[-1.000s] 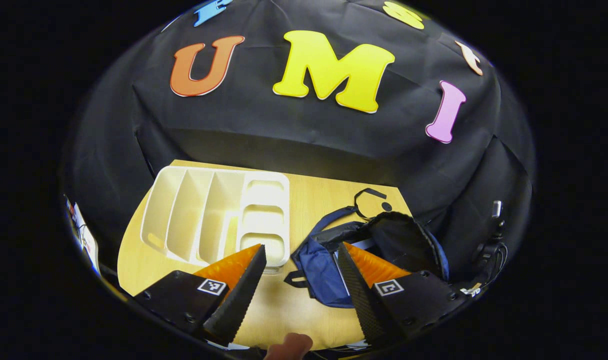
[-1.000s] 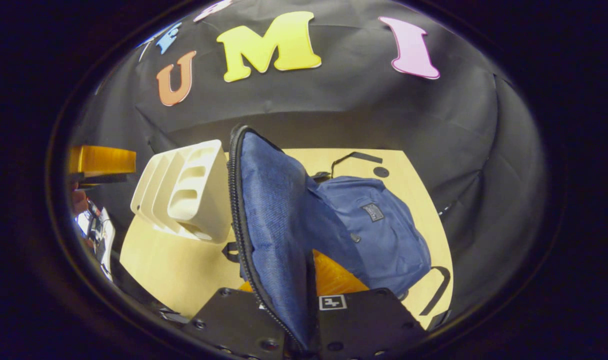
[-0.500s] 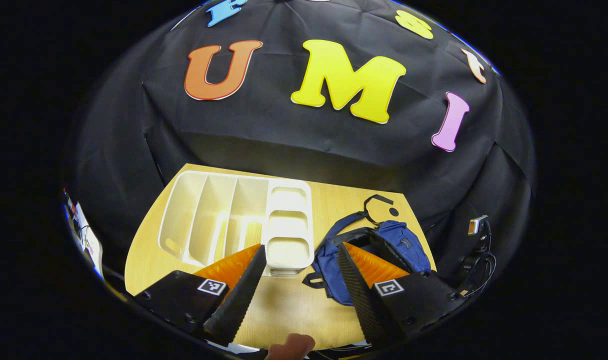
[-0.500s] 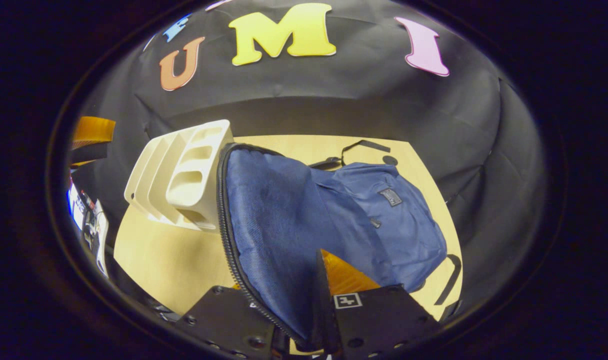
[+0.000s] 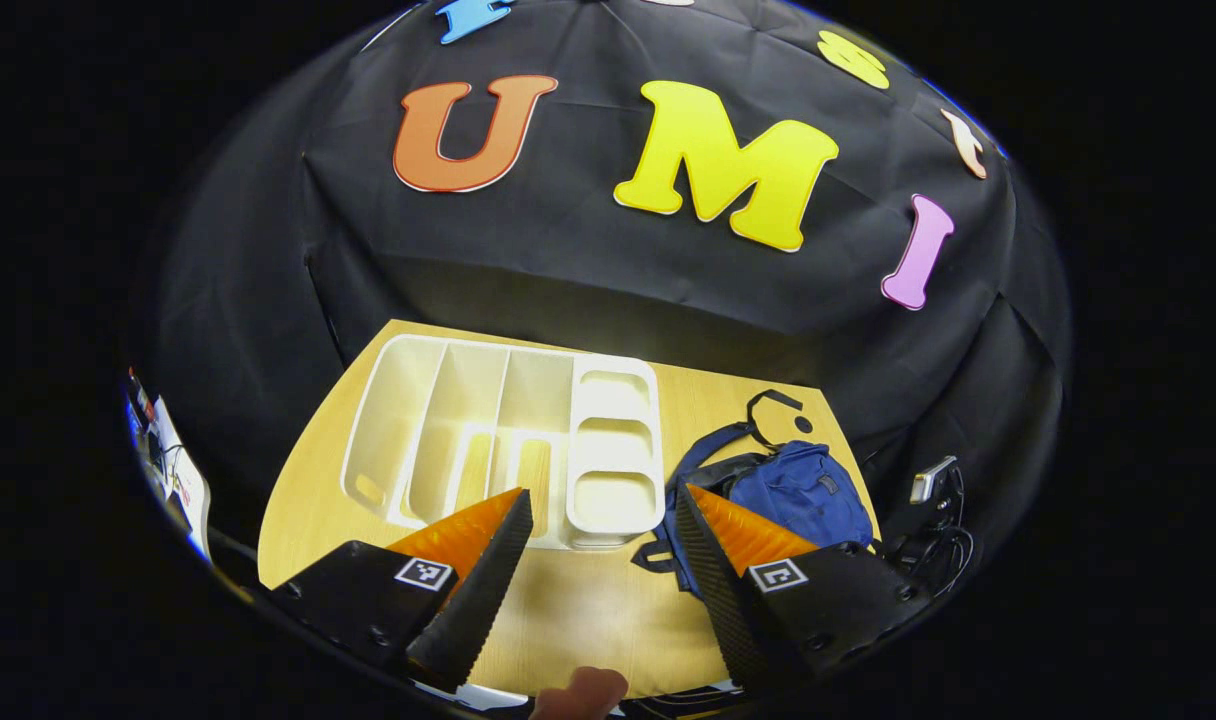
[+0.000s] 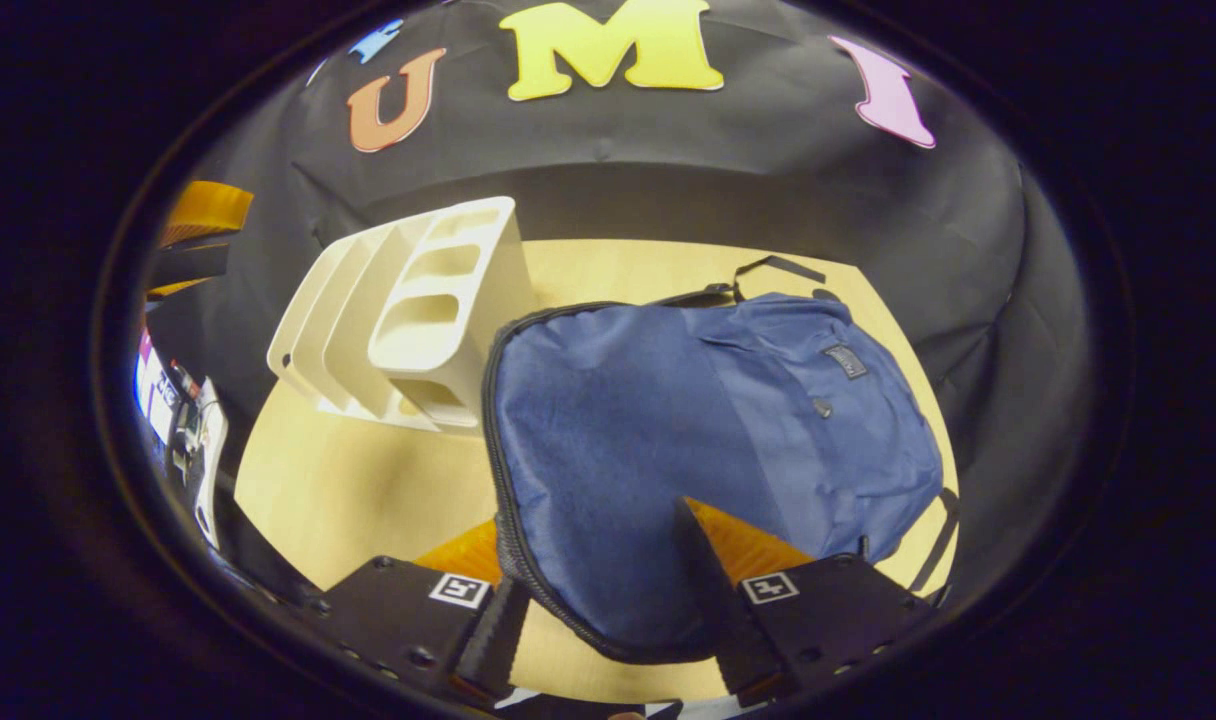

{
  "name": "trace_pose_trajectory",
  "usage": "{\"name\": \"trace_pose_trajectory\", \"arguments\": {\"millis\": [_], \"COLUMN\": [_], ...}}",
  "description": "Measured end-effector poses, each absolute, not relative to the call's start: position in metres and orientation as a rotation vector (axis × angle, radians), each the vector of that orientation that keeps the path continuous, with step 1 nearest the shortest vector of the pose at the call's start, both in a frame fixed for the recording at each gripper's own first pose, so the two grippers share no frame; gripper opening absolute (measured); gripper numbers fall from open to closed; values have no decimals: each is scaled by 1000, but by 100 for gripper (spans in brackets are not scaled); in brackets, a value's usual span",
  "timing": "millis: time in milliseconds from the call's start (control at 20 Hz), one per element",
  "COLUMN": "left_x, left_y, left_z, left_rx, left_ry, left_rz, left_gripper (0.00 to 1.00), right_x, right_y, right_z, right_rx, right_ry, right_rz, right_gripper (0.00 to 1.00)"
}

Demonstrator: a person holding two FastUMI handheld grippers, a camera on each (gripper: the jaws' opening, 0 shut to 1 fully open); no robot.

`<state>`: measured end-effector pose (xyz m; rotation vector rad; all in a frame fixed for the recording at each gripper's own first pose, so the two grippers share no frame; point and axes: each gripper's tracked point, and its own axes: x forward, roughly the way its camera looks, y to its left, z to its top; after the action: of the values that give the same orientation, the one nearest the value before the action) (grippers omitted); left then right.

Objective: Open the schoolbag, grab two books from the bookshelf and put them into the schoolbag.

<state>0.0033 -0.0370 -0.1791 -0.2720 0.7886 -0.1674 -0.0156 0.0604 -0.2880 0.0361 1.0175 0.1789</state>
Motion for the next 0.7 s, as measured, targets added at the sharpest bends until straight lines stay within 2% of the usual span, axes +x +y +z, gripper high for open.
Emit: {"name": "trace_pose_trajectory", "arguments": {"millis": [50,150,200,300,350,600,700], "left_x": [2,2,2,3,4,14,22], "left_y": [-34,-27,-26,-20,-17,4,9], "left_z": [-180,-184,-184,-187,-187,-173,-159], "left_rx": [-277,-281,-284,-286,-281,-193,-169], "left_ry": [792,798,799,797,791,698,639], "left_rz": [-165,-157,-155,-152,-150,-126,-120], "left_gripper": [92,92,92,92,92,92,92], "right_x": [-17,-20,-23,-25,-23,-6,12], "right_y": [67,82,88,97,102,110,108], "right_z": [-288,-290,-291,-287,-285,-249,-218], "right_rx": [41,56,59,60,70,125,157], "right_ry": [1023,1031,1033,1025,1014,916,813], "right_rz": [190,226,243,261,269,248,221], "right_gripper": [75,80,92,88,94,97,97]}}
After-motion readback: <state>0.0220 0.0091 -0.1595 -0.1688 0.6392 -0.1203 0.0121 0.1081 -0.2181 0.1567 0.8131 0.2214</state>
